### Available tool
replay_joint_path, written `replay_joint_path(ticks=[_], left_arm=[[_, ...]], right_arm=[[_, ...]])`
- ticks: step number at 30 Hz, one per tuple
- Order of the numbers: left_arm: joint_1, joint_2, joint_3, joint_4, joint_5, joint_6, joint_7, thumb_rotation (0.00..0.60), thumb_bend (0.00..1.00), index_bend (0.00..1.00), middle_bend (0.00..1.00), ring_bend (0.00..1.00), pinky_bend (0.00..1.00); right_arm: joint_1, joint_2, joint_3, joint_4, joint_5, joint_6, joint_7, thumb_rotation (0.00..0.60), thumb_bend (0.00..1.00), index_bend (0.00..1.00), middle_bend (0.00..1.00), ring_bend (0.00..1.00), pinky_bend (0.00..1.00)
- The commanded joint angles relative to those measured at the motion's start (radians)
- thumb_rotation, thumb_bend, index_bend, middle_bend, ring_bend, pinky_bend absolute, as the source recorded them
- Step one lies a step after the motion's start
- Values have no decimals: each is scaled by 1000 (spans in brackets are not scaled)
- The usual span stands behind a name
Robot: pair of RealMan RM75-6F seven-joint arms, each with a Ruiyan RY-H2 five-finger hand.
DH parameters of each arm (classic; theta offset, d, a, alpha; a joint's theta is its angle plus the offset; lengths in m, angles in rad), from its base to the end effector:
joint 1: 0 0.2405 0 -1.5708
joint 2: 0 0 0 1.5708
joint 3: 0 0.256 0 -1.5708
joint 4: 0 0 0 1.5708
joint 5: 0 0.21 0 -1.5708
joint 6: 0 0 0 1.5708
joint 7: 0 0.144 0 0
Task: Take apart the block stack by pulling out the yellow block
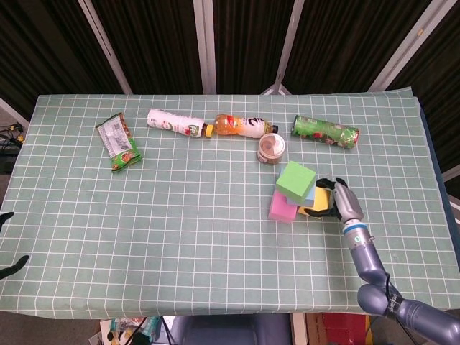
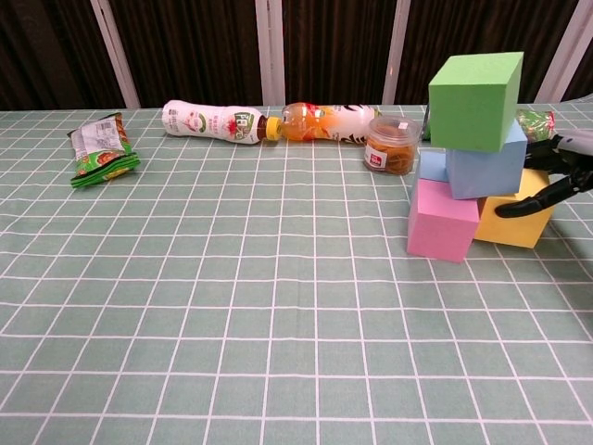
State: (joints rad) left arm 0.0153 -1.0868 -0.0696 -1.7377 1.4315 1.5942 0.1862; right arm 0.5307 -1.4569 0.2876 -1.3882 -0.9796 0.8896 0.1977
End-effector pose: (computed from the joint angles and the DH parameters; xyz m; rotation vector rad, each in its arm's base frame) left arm -0.3075 0.1519 0.1787 -1.2382 -0.8340 -0.7889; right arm -0.2569 -0.3476 0.0380 1.2431 -1.5590 1.0698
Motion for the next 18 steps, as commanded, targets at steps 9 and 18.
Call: replay_joint_path(ticks=[9, 18], left_arm=[[-1, 0, 0, -3, -2, -4, -3, 600, 187, 203, 72, 0, 0], [-3, 1, 2, -5, -1, -11, -9, 600, 187, 203, 70, 0, 0]], right_arm=[[18, 60, 0, -20, -12, -2, -73, 600, 238, 587, 472, 264, 0], [90, 96, 40, -143, 90, 4, -231, 600, 238, 587, 473, 264, 0]])
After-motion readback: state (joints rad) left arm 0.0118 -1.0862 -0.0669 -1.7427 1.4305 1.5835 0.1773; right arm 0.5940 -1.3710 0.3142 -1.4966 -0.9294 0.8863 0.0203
